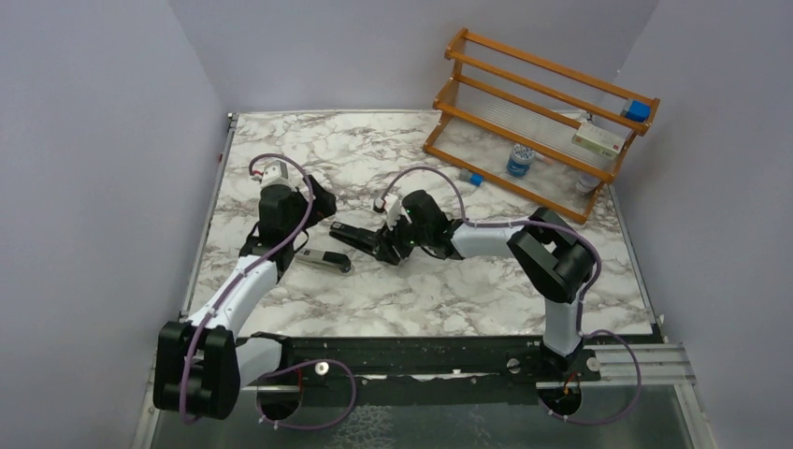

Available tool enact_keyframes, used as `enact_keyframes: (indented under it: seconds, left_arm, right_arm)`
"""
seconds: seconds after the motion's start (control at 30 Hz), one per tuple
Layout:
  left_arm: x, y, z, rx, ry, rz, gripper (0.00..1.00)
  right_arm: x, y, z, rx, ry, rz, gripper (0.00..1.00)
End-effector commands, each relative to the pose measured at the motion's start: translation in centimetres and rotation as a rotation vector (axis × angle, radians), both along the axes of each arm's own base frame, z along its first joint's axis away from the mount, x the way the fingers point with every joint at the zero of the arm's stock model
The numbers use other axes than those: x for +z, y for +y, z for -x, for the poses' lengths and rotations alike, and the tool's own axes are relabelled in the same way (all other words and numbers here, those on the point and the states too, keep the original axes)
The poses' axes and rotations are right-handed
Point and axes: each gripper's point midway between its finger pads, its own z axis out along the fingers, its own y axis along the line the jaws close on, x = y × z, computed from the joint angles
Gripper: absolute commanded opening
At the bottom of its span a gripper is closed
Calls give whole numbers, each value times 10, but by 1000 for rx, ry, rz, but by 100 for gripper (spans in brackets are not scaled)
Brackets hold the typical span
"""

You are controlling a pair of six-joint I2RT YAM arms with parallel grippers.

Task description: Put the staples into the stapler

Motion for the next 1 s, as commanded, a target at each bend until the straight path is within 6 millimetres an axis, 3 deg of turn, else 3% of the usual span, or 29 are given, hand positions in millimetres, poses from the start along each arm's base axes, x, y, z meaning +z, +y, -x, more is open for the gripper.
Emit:
enact_keyframes:
  seconds: [0.0,0.3,0.47,0.73,0.97]
  left_arm:
    - [-10,6,-6,28,53,17,99]
    - [-51,-10,-19,-75,228,-16,97]
    - [-70,-11,-25,-67,289,-11,93]
    - [-100,-12,-14,-56,381,-15,77]
    - [-111,-15,-5,-63,410,-13,69]
  right_arm:
    - [17,-13,9,-9,-23,11,58]
    - [53,-25,0,-188,-11,-64,54]
    - [71,-11,-2,-182,35,-142,48]
    - [93,16,-14,-110,25,-183,26]
    - [88,26,-9,-27,51,-147,10]
